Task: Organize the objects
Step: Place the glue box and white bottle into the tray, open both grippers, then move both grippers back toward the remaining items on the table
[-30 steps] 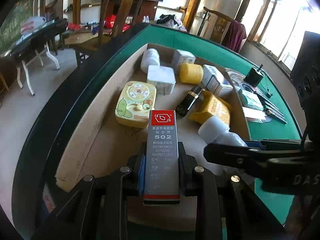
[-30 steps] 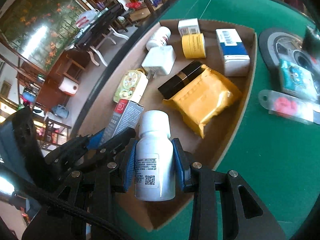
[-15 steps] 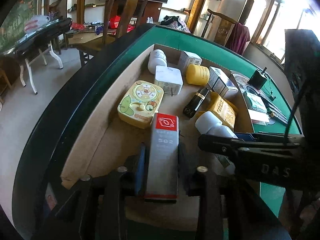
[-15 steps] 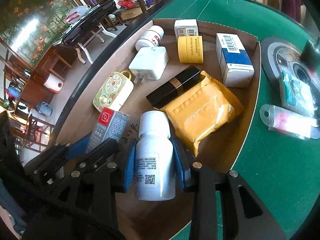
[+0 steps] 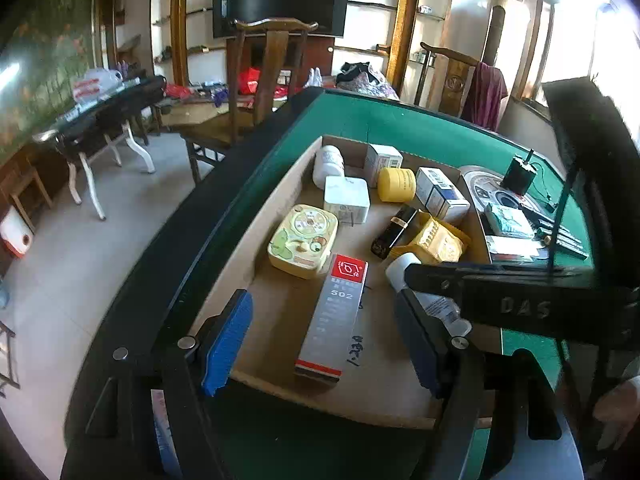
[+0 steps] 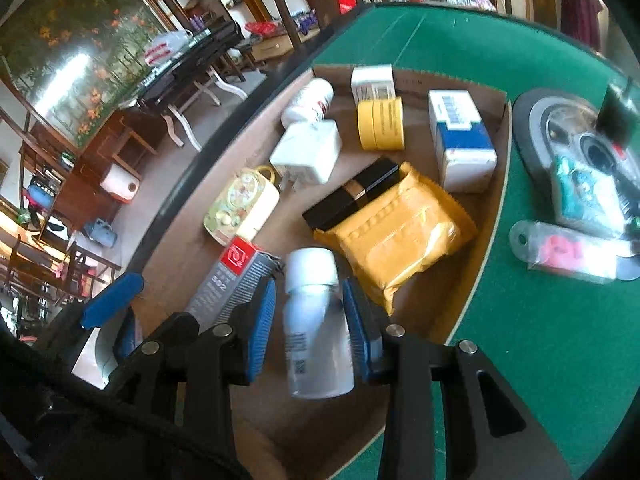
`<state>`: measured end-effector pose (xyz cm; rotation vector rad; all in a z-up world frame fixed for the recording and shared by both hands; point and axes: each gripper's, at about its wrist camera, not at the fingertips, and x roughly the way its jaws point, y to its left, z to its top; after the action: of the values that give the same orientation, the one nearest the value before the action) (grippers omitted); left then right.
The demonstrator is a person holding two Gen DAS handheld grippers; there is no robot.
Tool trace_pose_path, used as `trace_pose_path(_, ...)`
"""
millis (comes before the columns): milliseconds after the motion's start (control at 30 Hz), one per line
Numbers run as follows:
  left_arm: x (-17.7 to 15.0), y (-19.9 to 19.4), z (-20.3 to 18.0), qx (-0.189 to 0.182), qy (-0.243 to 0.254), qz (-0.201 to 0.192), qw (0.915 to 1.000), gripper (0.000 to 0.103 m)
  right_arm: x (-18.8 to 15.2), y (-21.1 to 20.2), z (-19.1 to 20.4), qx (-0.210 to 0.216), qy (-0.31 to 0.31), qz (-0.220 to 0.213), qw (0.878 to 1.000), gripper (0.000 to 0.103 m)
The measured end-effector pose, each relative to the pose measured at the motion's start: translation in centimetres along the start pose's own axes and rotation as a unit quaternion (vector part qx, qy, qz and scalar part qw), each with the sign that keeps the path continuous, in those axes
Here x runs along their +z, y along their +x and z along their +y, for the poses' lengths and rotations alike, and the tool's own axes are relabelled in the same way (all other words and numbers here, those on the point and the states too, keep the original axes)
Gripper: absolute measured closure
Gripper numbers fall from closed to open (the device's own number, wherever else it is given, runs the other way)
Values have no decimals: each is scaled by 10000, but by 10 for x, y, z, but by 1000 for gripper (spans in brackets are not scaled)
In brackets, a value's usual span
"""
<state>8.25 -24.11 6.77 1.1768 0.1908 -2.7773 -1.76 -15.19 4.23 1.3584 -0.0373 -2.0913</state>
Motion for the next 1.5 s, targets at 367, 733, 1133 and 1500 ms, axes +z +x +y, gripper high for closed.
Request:
trace_pose_path(367, 0, -22, -25, 244, 261, -179, 9992, 35, -17, -39, -11, -41, 28, -500, 9987, 55)
trace_pose_path(733, -2, -31, -83, 420, 983, -200, 9941, 35, -35, -73, -65, -85, 457, -792, 9958, 54)
trace_pose_path(1133, -7, -33, -138, 550, 1587, -163, 9857, 35, -56, -107, -129, -113, 994, -1095, 9889, 52)
trace_pose_path(1500, -13, -29, -169, 593, 1876, -71, 9804, 35, -67, -119, -170, -153, 1369, -1194, 9832, 52)
